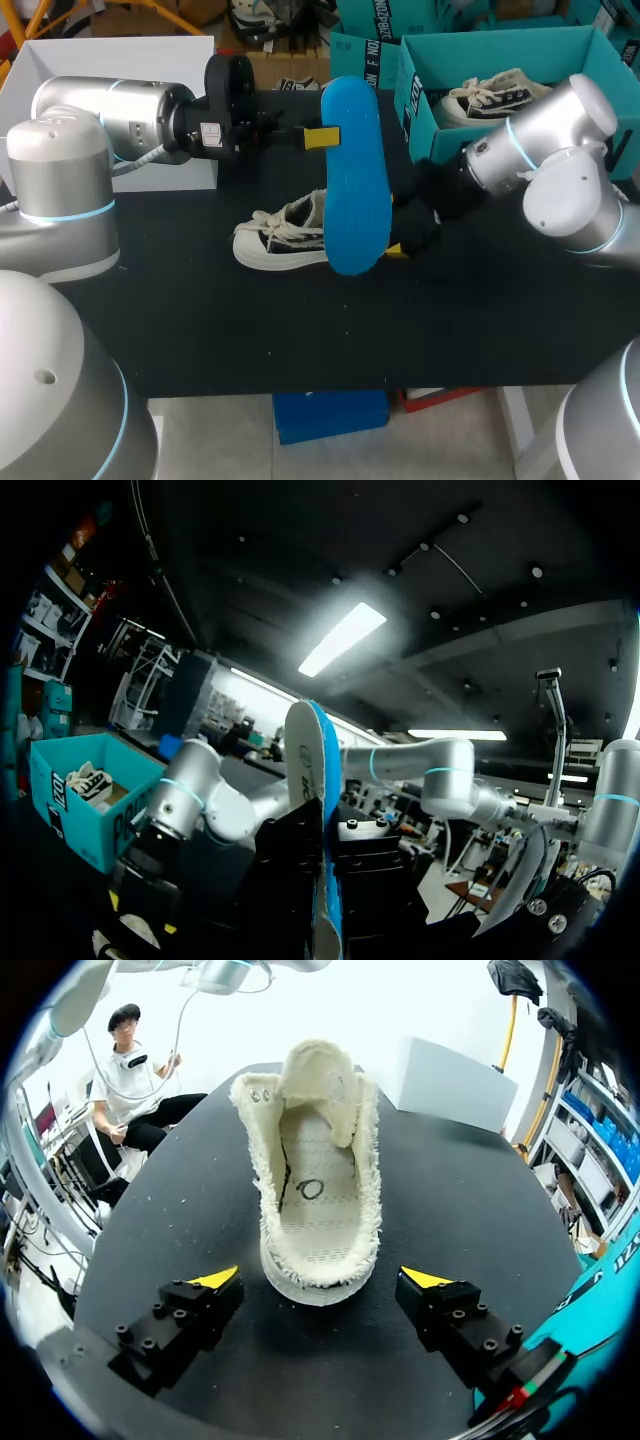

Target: Take the shoe out of the shoebox, open the shoe tongue, remove and reinsert the insole, then place the shoe into the shoebox

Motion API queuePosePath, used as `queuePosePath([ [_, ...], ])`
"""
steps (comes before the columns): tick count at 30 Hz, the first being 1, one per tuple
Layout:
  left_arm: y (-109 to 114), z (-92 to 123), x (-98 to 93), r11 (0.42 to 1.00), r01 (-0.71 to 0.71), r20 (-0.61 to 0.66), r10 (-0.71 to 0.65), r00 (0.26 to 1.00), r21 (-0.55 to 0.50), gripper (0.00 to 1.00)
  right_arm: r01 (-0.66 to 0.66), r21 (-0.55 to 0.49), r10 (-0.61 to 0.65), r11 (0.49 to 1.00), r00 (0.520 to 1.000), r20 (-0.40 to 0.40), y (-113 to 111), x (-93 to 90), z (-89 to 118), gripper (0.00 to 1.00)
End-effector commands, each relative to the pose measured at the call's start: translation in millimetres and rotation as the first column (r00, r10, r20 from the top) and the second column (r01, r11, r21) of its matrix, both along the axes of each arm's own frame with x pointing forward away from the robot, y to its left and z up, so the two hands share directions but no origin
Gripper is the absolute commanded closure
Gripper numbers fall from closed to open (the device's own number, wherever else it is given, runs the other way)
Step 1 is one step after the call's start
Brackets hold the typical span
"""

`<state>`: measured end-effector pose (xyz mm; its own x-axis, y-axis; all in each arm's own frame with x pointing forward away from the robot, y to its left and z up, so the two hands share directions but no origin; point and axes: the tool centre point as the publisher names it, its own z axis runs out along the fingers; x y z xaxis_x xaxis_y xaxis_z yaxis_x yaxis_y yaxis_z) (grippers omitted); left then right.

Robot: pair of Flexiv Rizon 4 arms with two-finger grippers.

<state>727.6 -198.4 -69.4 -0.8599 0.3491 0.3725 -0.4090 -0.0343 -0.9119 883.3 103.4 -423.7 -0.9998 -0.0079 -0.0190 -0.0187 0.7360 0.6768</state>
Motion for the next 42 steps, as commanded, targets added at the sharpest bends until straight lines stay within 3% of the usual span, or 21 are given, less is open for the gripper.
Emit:
queuePosePath([
  [1, -1, -1, -1.0, 1.000, -0.004, 0.001, 0.004, 1.000, 0.000, 1.00, -0.006, -0.046, 0.006, 0.999, 1.000, -0.006, 0, 2.9, 14, 0.00],
  [13, -1, -1, -1.0, 1.000, -0.004, 0.001, 0.004, 1.000, 0.000, 1.00, -0.021, -0.152, 0.020, 0.988, 1.000, -0.013, 3, 11.8, 38, 0.00],
  [20, -1, -1, -1.0, 1.000, -0.004, 0.001, 0.004, 1.000, 0.000, 1.00, -0.048, -0.272, 0.040, 0.961, 0.999, -0.037, 8, 18.7, 51, 0.00],
  [24, -1, -1, -1.0, 1.000, -0.004, 0.001, 0.004, 1.000, 0.000, 1.00, -0.074, -0.365, 0.055, 0.928, 0.996, -0.064, 15, 21.9, 53, 0.00],
  [42, -1, -1, -1.0, 1.000, -0.004, 0.001, 0.004, 1.000, 0.000, 1.00, -0.090, -0.536, 0.057, 0.840, 0.995, -0.077, 52, 37.2, 52, 0.00],
])
